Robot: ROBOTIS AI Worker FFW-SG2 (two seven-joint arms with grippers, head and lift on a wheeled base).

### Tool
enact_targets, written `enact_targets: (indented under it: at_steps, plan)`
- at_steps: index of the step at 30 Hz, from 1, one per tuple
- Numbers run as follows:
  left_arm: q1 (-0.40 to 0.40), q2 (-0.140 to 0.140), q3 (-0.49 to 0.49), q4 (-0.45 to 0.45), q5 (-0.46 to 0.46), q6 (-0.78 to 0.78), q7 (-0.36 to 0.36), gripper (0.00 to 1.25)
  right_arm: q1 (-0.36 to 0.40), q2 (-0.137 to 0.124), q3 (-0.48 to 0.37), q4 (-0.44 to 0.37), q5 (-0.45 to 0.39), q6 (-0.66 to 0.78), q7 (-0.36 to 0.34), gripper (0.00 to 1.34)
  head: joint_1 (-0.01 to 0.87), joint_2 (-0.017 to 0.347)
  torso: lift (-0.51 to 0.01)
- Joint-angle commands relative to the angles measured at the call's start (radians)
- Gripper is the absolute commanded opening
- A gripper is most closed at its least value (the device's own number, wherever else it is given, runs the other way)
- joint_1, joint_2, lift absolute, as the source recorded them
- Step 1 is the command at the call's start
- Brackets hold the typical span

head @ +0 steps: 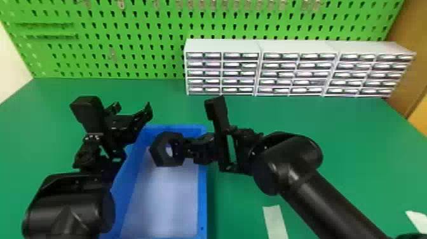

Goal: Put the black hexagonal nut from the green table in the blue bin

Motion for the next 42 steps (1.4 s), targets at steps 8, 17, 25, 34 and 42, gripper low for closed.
enact_targets:
  at_steps: [8,17,25,34,42]
  plan:
    - [0.001,-0.003,0.001,0.0,0.0,0.0,0.0,0.92,-0.001,-0.005,0.046,0.034,-0.026,0.003,0.0,0.25,0.686,0.051,-0.097]
    - [0.004,-0.003,-0.001,0.0,0.0,0.0,0.0,0.92,-0.013,-0.005,0.047,0.034,-0.027,0.022,0.002,0.67,0.686,0.051,-0.097]
    - [0.006,-0.003,-0.001,0.0,0.0,0.0,0.0,0.92,-0.012,-0.003,0.019,0.029,-0.031,0.02,0.012,1.26,0.686,0.051,-0.097]
    - [0.009,-0.003,-0.001,0.0,0.002,0.0,0.0,0.92,-0.004,-0.005,-0.016,0.024,-0.018,0.015,0.023,1.27,0.686,0.051,-0.097]
    - [0.007,-0.003,-0.004,0.0,0.002,0.0,0.0,0.92,0.003,-0.005,-0.066,0.0,0.0,0.015,0.025,1.27,0.686,0.051,-0.097]
